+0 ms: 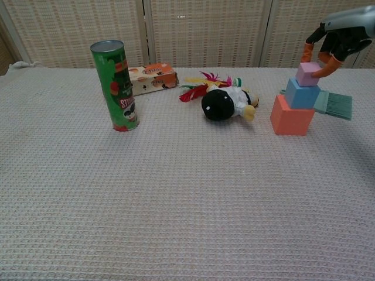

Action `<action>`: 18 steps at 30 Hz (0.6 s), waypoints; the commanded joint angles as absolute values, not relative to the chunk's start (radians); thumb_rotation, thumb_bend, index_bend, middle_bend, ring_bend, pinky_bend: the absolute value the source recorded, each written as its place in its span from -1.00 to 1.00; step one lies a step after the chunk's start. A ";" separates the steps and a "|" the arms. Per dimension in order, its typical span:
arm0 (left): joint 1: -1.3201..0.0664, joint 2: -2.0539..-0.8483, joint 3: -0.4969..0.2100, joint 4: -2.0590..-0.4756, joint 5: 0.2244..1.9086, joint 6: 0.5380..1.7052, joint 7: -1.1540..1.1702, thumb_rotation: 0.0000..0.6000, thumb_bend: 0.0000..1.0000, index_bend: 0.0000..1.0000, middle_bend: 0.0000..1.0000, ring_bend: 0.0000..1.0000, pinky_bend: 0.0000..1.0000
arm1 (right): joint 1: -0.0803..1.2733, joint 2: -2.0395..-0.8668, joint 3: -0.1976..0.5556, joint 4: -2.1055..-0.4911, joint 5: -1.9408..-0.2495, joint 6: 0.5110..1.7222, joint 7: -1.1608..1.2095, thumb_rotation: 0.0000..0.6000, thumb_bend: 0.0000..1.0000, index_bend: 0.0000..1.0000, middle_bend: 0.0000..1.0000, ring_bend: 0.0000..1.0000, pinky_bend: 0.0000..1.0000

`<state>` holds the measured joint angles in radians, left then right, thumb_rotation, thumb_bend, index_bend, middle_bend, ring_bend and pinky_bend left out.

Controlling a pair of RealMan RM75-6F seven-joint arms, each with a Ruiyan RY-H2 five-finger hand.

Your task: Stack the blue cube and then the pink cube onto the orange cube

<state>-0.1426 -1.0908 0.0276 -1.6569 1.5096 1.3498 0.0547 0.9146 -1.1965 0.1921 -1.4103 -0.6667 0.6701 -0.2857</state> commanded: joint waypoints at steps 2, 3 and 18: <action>-0.144 -1.091 0.028 -1.656 1.510 1.348 0.055 1.00 -0.13 -0.93 -1.00 -0.90 -0.72 | 0.920 -1.200 0.182 -1.408 -0.663 0.674 -0.292 1.00 -0.64 0.09 0.64 0.74 1.00; -0.144 -1.091 0.028 -1.656 1.510 1.348 0.055 1.00 -0.13 -0.93 -1.00 -0.90 -0.72 | 0.921 -1.202 0.180 -1.407 -0.661 0.676 -0.292 1.00 -0.64 0.09 0.64 0.74 1.00; -0.145 -1.094 0.027 -1.652 1.507 1.347 0.052 1.00 -0.13 -0.99 -1.00 -0.91 -0.72 | 0.938 -1.191 0.152 -1.413 -0.634 0.675 -0.307 1.00 -0.65 -0.14 0.64 0.71 1.00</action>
